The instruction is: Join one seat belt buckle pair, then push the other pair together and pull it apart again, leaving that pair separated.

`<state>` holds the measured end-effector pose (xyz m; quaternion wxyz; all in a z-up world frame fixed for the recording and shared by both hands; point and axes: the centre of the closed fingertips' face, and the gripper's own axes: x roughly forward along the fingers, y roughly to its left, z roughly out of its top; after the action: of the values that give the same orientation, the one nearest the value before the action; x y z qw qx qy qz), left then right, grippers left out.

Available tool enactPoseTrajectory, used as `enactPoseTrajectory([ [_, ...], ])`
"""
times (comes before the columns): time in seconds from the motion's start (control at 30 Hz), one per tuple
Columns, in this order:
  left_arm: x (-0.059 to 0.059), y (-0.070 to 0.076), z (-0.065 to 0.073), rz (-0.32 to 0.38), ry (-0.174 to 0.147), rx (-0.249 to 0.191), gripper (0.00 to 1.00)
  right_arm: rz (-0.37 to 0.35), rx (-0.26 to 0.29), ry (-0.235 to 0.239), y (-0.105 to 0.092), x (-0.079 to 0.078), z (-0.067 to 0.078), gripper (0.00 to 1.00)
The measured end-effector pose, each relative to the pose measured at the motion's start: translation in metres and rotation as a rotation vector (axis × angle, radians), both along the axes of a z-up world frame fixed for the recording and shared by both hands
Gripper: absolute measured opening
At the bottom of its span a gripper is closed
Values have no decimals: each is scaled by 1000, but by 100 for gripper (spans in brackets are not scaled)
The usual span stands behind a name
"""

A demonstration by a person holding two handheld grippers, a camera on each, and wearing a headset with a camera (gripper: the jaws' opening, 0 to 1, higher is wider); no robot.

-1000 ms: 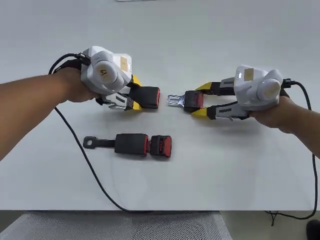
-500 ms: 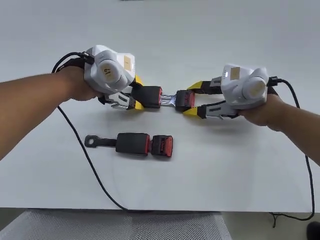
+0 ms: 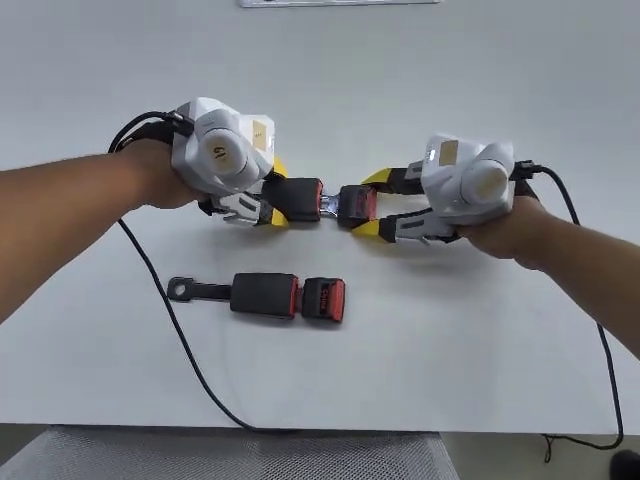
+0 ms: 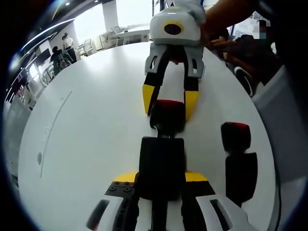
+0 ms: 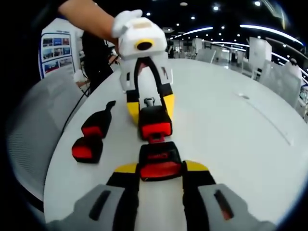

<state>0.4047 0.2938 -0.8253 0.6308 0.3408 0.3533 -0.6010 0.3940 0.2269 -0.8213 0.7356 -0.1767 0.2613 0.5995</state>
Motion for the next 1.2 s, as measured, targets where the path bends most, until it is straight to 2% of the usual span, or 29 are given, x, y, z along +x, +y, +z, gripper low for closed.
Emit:
enactPoseTrajectory([
  [0.17, -1, -1, 0, -44, -5, 5, 34, -23, 9, 11, 8, -1, 0, 34],
  [0.27, -1, -3, 0, -83, -5, 21, 34, -8, -8, 4, 14, 0, -1, 34],
  [0.4, -1, -2, 0, -99, -8, 18, 34, -3, -29, 7, 16, 1, 0, 33],
  [0.53, 0, -3, 0, -136, -12, 34, 34, -2, -58, 0, 17, 0, 0, 33],
  [1.2, -1, -4, -1, -130, -6, 44, 34, -22, -80, 1, 16, 4, -3, 34],
])
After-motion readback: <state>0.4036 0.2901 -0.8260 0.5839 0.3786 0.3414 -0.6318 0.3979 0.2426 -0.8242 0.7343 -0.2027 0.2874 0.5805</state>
